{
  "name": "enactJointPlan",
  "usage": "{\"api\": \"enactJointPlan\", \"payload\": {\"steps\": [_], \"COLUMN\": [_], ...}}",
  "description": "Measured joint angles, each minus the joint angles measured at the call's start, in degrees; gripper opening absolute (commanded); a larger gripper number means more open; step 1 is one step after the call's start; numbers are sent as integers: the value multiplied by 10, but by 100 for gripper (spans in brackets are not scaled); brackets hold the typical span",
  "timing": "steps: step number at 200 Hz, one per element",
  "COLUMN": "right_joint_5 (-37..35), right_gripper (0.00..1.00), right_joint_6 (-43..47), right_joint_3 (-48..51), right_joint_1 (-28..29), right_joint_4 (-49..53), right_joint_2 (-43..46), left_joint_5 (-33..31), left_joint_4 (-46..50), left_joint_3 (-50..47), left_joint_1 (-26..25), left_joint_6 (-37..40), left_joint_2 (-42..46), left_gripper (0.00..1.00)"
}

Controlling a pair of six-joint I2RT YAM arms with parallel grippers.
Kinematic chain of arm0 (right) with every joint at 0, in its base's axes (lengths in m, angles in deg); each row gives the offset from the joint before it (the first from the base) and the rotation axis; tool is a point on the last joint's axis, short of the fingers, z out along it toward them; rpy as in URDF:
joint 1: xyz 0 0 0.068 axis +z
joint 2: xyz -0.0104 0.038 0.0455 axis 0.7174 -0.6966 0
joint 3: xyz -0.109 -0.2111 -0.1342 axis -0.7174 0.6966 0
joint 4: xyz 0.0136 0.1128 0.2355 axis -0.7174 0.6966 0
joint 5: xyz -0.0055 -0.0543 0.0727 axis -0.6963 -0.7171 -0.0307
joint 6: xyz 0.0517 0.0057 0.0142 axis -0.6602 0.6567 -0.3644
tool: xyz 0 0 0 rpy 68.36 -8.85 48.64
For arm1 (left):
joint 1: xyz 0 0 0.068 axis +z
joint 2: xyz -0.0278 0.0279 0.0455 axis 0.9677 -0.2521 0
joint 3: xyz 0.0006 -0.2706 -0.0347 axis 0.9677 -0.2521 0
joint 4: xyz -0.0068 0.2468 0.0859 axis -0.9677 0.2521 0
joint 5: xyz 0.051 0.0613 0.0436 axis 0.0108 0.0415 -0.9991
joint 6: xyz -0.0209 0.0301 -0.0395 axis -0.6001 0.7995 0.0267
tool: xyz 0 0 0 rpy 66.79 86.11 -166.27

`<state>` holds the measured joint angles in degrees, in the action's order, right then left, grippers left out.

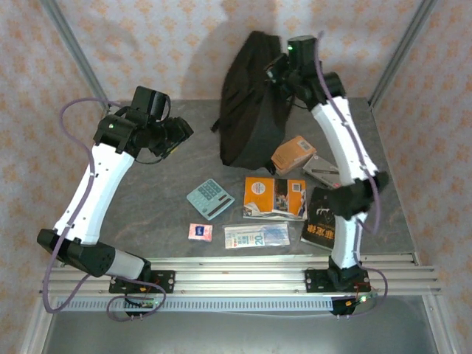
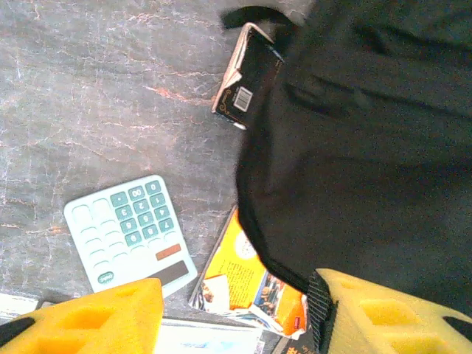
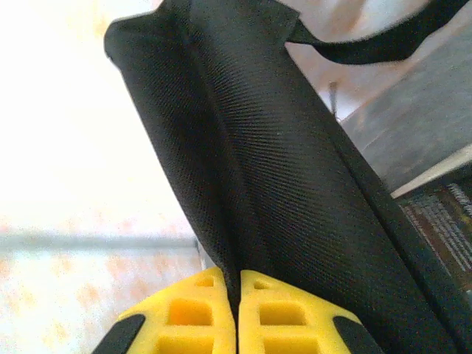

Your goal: Pack the student bag

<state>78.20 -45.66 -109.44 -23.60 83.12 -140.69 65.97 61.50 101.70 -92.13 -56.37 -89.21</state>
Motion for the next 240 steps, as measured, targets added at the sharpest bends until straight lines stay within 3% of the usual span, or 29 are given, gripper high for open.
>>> {"api": "enactJointPlan", "payload": {"steps": [28, 52, 85, 132, 159, 171, 185, 191, 216, 240], "right_joint_5": [-141, -204, -221, -218, -212, -209, -205, -203, -194, -193], "right_gripper": [0, 0, 41, 50, 63, 49, 11, 0, 0, 0], "right_joint_6": [-156, -246, -320, -330, -294, -268, -238, -231, -228, -243], "right_joint_3": [190, 244, 343, 482, 518, 537, 571, 588, 649, 647], "right_joint_1": [0, 1, 11, 39, 44, 44, 43, 43, 43, 43], "right_joint_4": [-2, 24, 5, -11, 44, 67, 82, 86, 101, 125], "right_joint_2": [155, 187, 203, 329, 394, 411, 425, 431, 473, 504], "left_joint_5": [0, 0, 0, 3, 22, 31, 39, 43, 50, 50], "left_joint_4": [0, 1, 1, -1, -10, -16, -24, -27, -36, -45], "left_joint_3": [0, -1, -14, -49, -100, -124, -146, -155, -173, -174], "left_joint_1": [0, -2, -9, -17, -21, -23, -24, -24, -24, -24], "left_joint_6": [0, 0, 0, 4, -1, -5, -11, -15, -24, -33], "left_joint_2": [2, 2, 3, 12, 24, 26, 26, 26, 26, 30], "left_gripper": [56, 58, 61, 68, 70, 70, 70, 69, 68, 68]}}
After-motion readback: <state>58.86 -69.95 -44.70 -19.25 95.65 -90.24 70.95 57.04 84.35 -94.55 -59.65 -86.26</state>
